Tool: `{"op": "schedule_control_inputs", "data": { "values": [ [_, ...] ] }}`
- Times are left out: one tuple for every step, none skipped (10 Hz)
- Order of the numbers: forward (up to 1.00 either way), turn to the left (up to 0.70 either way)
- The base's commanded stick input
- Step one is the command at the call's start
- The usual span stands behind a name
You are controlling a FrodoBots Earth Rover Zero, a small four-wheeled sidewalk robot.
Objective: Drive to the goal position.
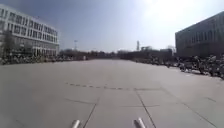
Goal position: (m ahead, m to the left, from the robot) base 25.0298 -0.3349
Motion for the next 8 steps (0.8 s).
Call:
{"op": "schedule_control_inputs", "data": {
  "values": [
    [0.7,0.0],
    [0.7,0.0],
    [0.7,0.0],
    [0.7,0.0],
    [0.7,0.0],
    [0.7,0.0],
    [0.7,0.0],
    [0.7,0.0]
  ]
}}
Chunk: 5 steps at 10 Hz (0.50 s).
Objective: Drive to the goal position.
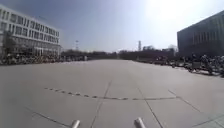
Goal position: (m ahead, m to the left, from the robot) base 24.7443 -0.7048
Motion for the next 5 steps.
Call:
{"op": "schedule_control_inputs", "data": {
  "values": [
    [0.7,0.0],
    [0.7,0.0],
    [0.7,0.0],
    [0.7,0.0],
    [0.7,0.0]
  ]
}}
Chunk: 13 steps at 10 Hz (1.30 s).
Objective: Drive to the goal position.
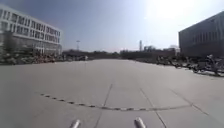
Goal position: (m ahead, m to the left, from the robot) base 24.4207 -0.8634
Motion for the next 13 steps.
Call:
{"op": "schedule_control_inputs", "data": {
  "values": [
    [0.7,0.0],
    [0.7,0.0],
    [0.7,0.0],
    [0.7,0.0],
    [0.7,0.0],
    [0.7,-0.02],
    [0.7,-0.16],
    [0.7,-0.29],
    [0.7,-0.35],
    [0.7,-0.35],
    [0.7,-0.35],
    [0.7,-0.35],
    [0.7,-0.21]
  ]
}}
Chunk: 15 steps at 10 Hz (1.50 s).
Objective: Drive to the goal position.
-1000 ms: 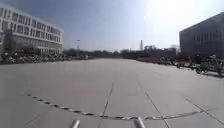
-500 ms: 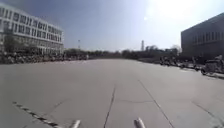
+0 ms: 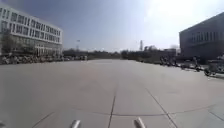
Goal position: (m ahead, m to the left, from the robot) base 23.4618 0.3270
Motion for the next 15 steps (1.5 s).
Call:
{"op": "schedule_control_inputs", "data": {
  "values": [
    [0.7,0.0],
    [0.7,0.0],
    [0.7,0.0],
    [0.7,0.0],
    [0.7,0.0],
    [0.7,0.0],
    [0.7,0.0],
    [0.7,0.0],
    [0.7,0.0],
    [0.7,0.0],
    [0.7,0.0],
    [0.7,0.0],
    [0.7,0.0],
    [0.7,0.0],
    [0.7,0.0]
  ]
}}
